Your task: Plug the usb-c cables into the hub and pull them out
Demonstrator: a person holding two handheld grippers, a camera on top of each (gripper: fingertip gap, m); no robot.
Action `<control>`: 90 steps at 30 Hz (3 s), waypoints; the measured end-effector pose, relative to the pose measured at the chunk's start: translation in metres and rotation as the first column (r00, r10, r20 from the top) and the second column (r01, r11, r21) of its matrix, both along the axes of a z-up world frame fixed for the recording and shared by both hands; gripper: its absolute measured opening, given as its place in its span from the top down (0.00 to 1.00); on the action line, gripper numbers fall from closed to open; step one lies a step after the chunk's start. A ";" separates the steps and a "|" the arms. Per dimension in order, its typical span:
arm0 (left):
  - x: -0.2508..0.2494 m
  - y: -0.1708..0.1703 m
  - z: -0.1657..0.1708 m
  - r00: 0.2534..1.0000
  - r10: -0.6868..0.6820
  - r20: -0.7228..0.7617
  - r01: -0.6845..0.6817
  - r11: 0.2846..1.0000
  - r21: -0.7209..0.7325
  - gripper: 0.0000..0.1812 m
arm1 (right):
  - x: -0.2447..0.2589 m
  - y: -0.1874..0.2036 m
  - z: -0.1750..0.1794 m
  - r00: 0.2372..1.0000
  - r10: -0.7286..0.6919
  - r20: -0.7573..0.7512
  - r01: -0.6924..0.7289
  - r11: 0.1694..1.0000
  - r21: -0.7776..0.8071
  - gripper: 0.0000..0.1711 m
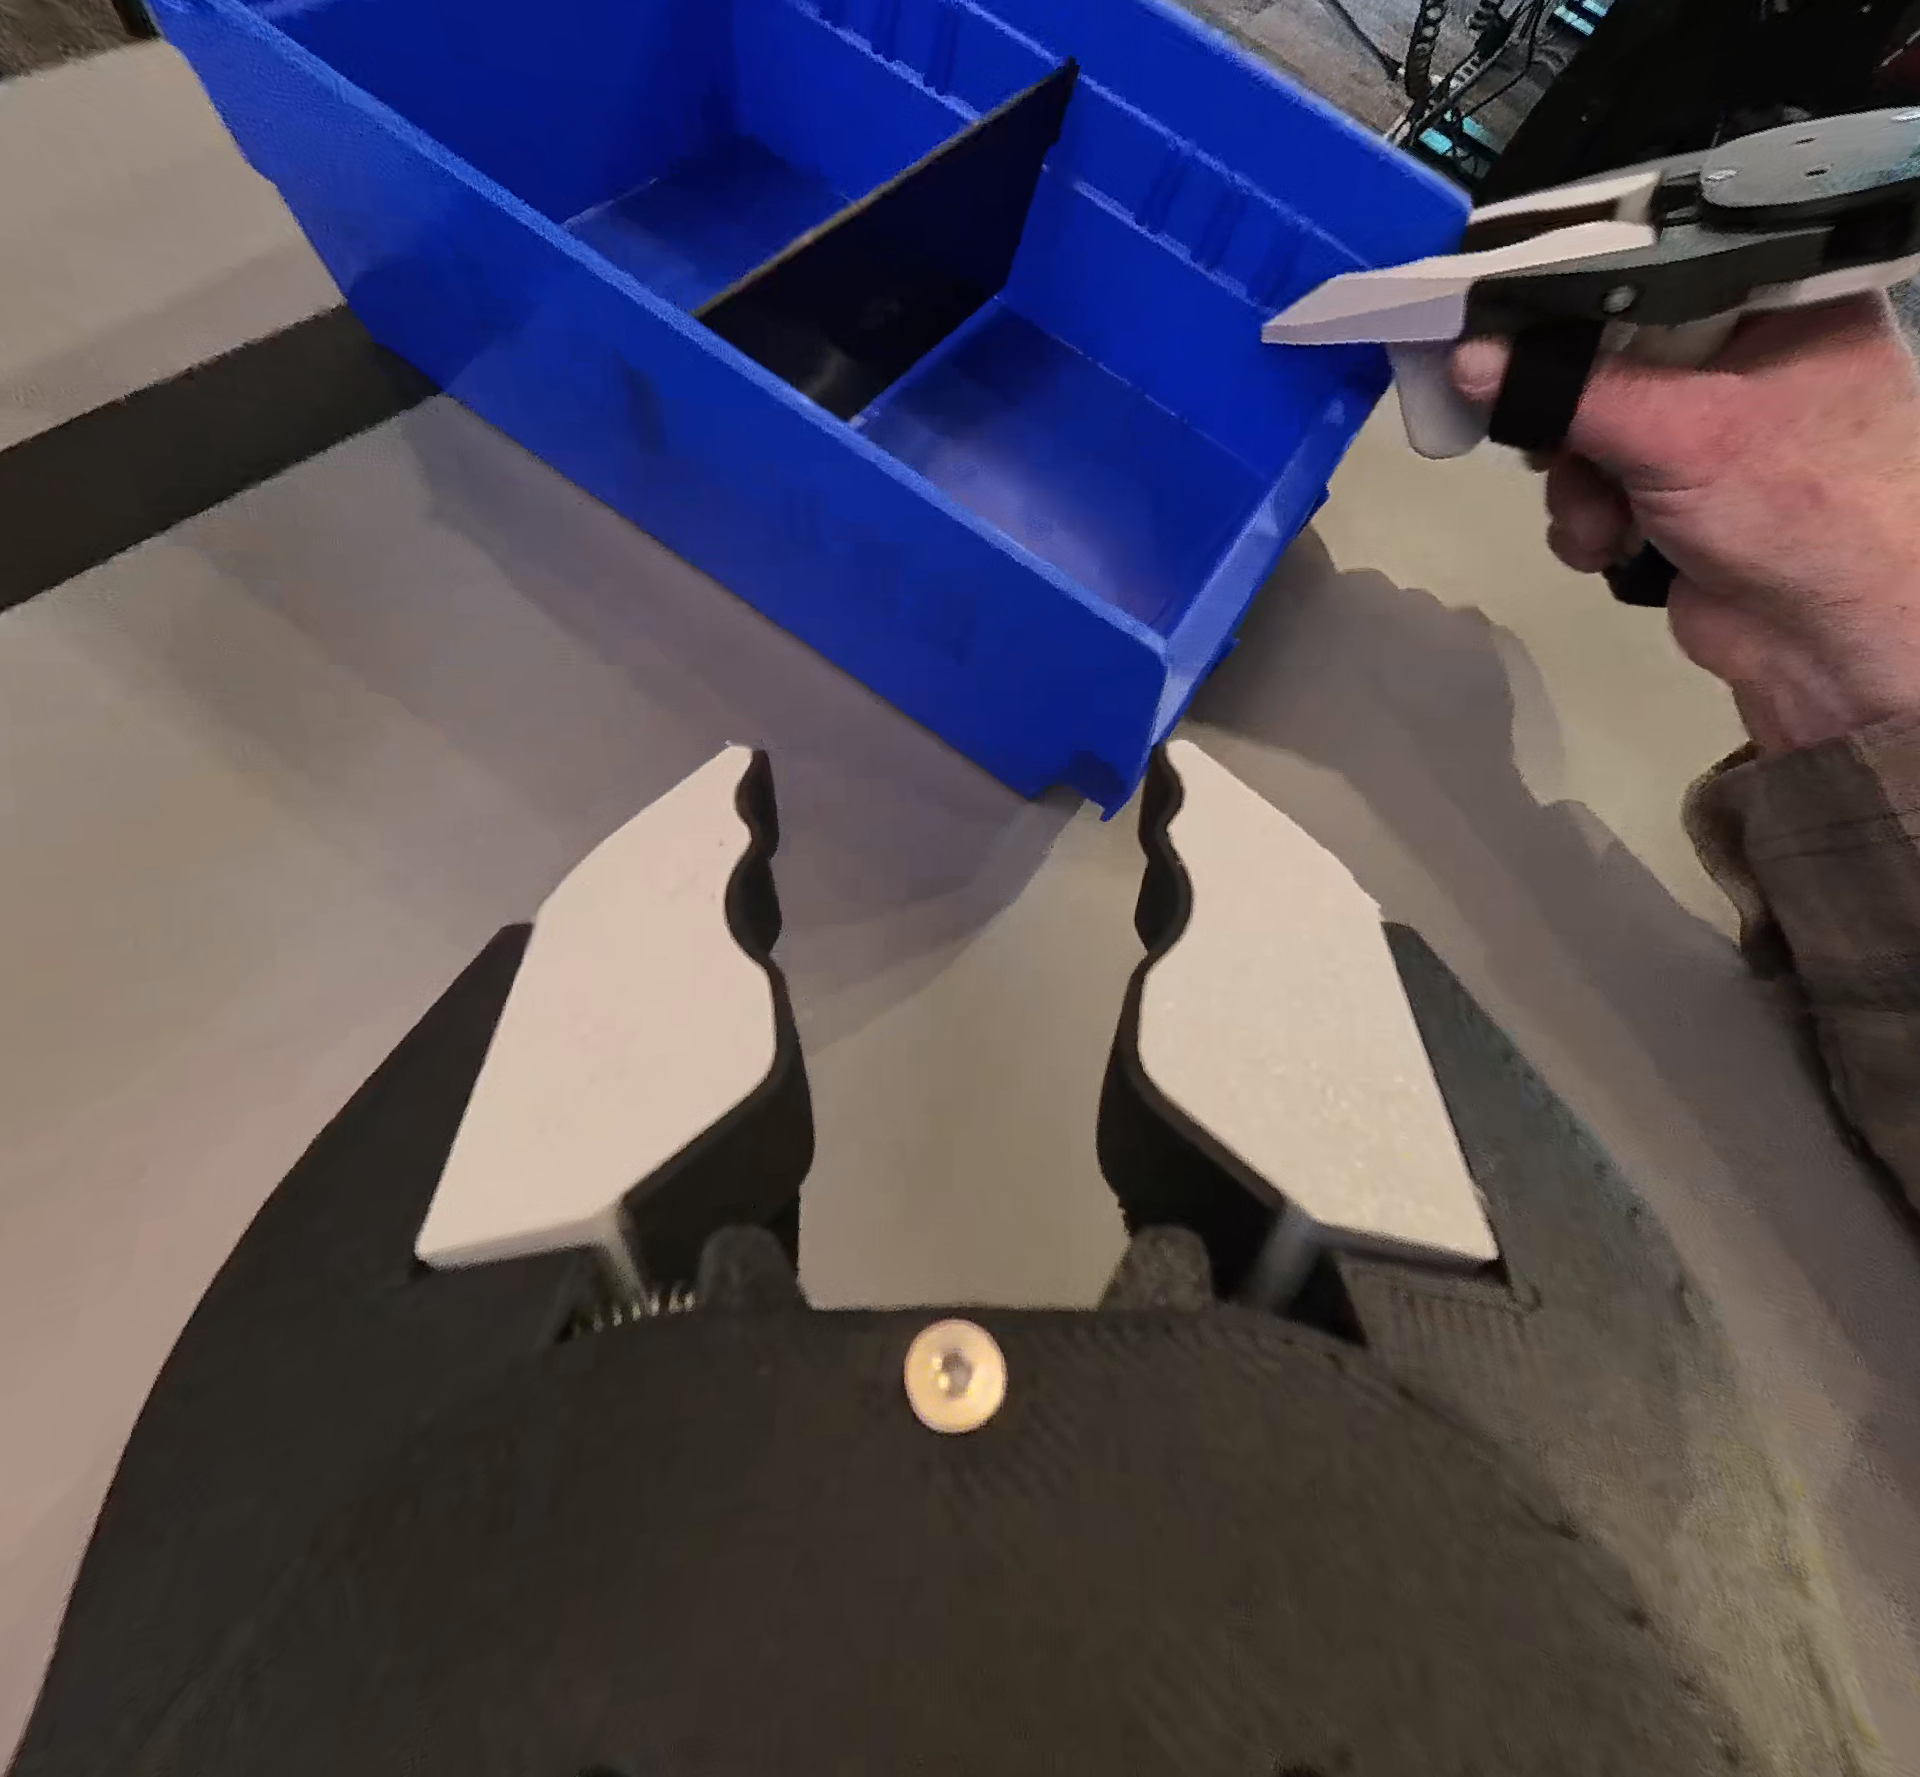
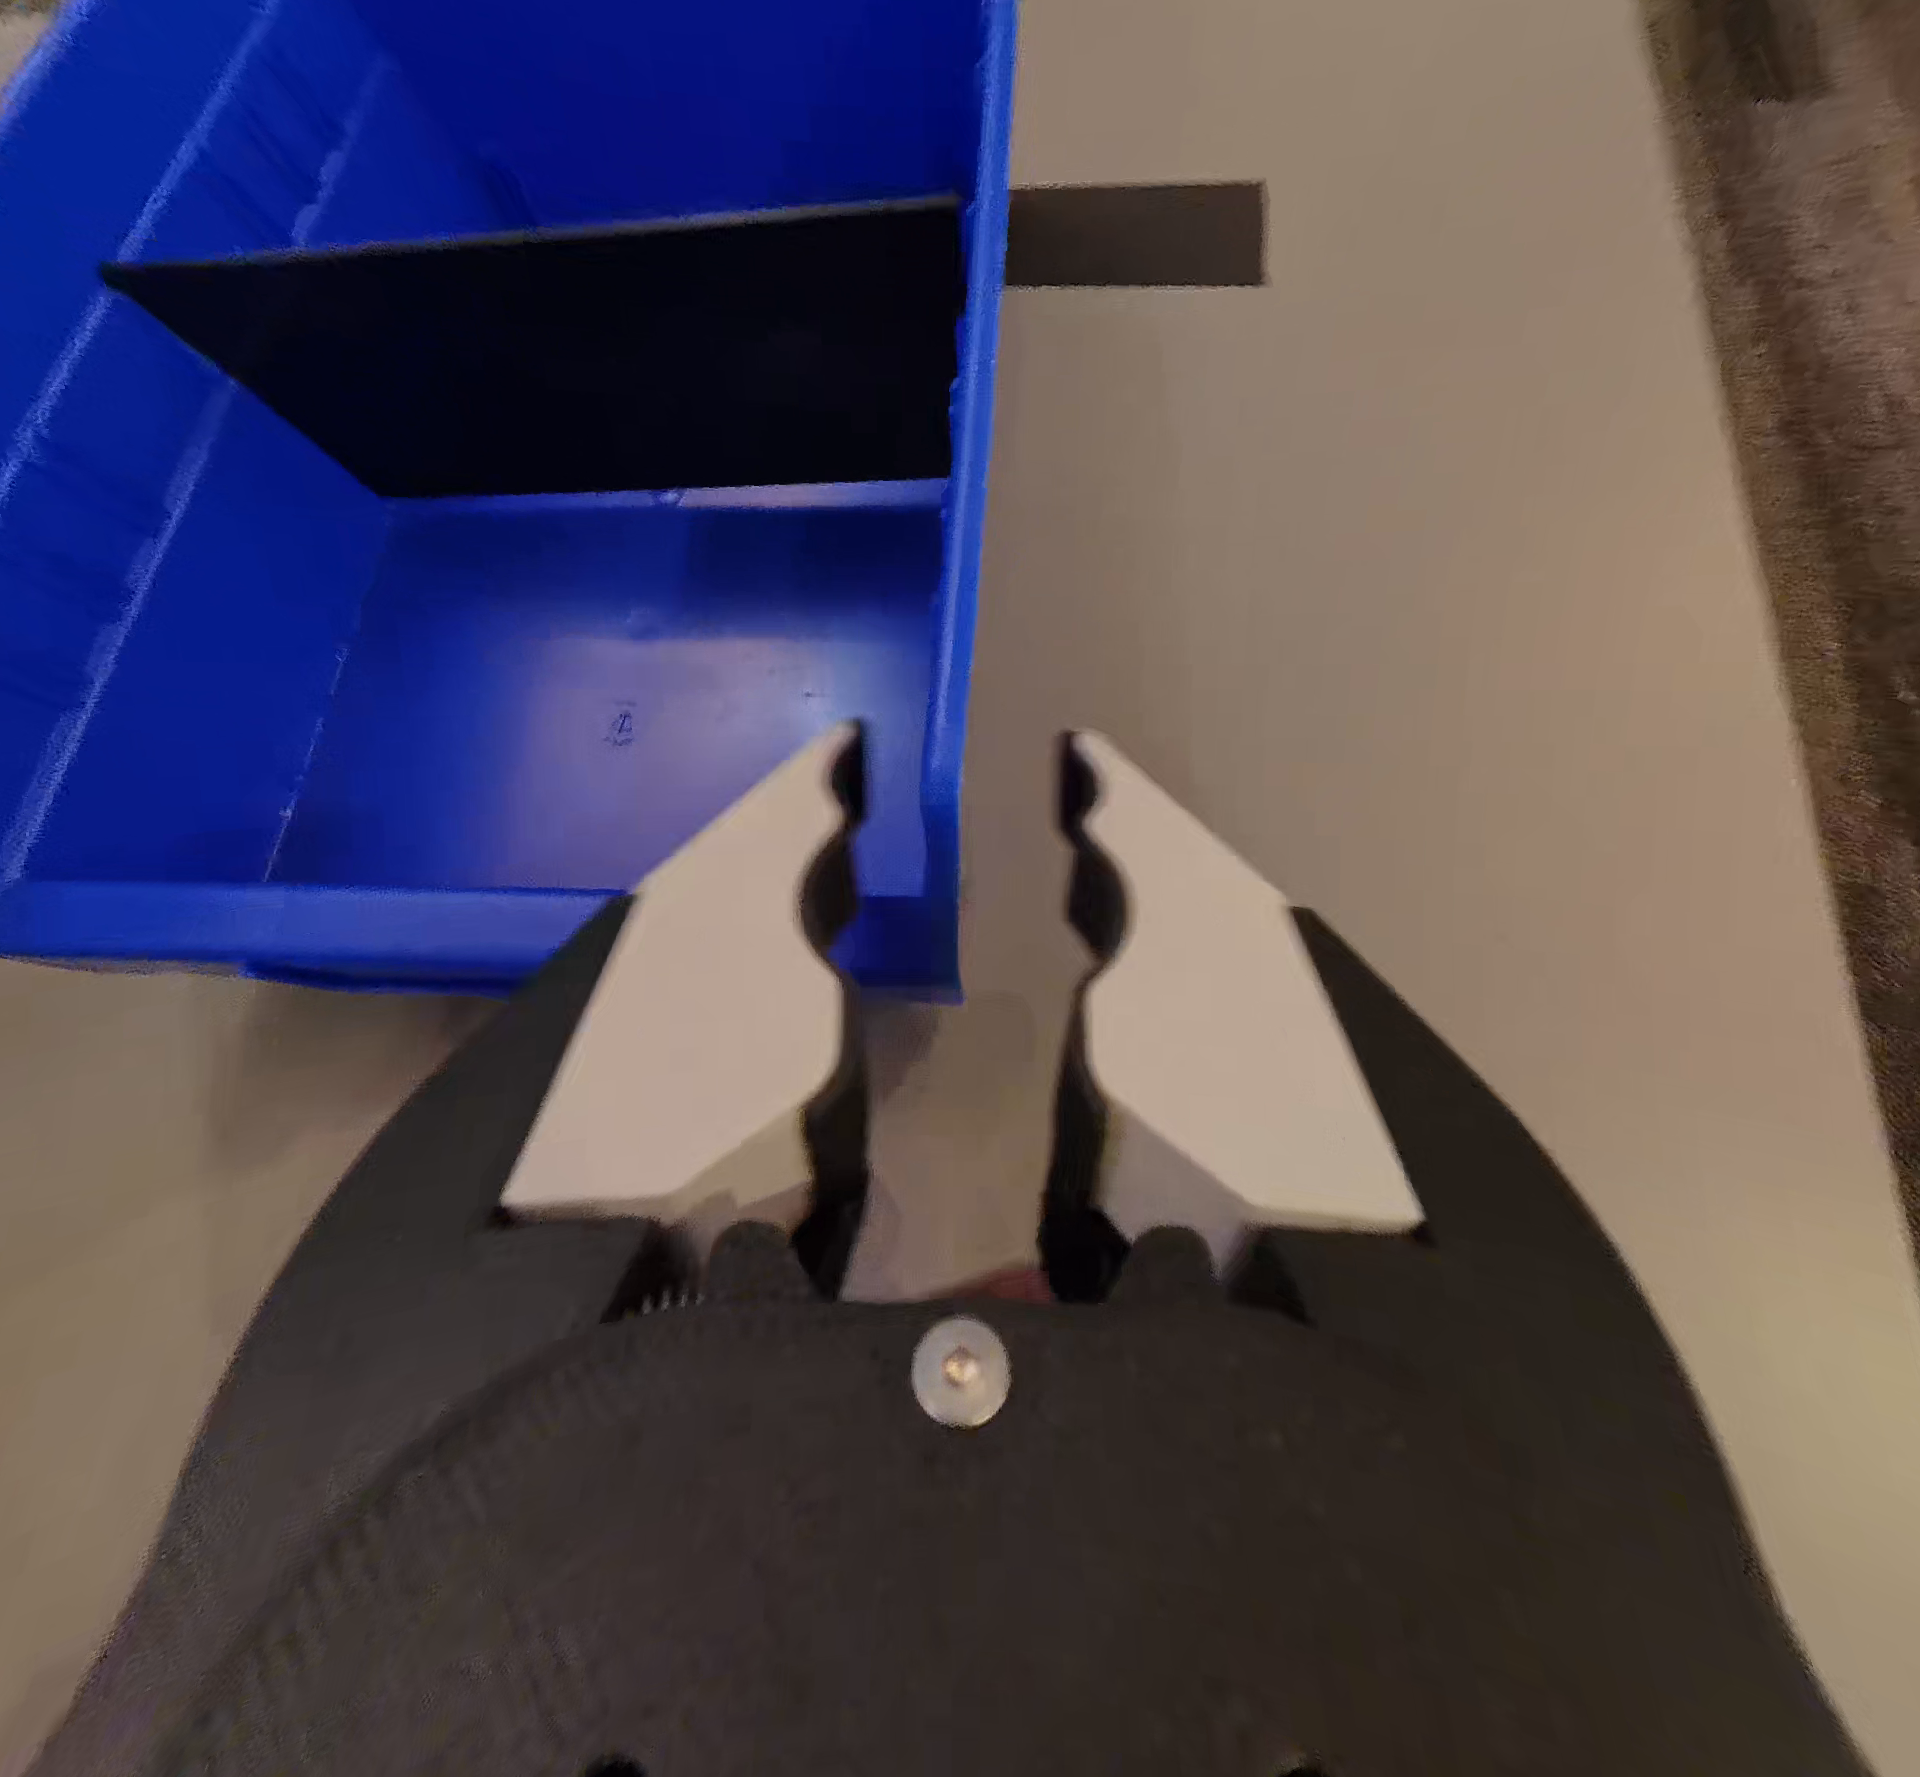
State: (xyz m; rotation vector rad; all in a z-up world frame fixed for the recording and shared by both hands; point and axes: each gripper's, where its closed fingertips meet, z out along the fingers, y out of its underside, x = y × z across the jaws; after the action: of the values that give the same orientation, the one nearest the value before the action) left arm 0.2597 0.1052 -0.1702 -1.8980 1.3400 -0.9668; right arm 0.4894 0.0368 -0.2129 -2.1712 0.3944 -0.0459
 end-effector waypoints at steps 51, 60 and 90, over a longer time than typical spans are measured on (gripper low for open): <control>-0.508 0.378 0.127 0.655 0.701 0.283 -0.753 0.573 0.324 0.85 | -0.381 0.225 0.260 0.693 0.607 0.388 -0.631 0.253 0.733 0.97; -0.510 0.377 0.027 0.682 0.706 -0.193 -0.721 0.693 -0.011 0.71 | -0.362 0.218 0.269 0.723 0.553 0.414 -0.634 0.294 0.715 0.95; -0.511 0.456 -0.054 0.466 0.682 -0.563 -0.874 0.455 -0.172 0.87 | -0.334 0.212 0.277 0.763 0.568 0.308 -0.527 0.272 0.805 0.96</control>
State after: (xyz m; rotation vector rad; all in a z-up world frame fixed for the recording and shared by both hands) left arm -0.2514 0.5613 -0.2239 -2.8004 0.1827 -0.3395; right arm 0.1558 0.2489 0.0639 -1.1423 -0.3346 0.5085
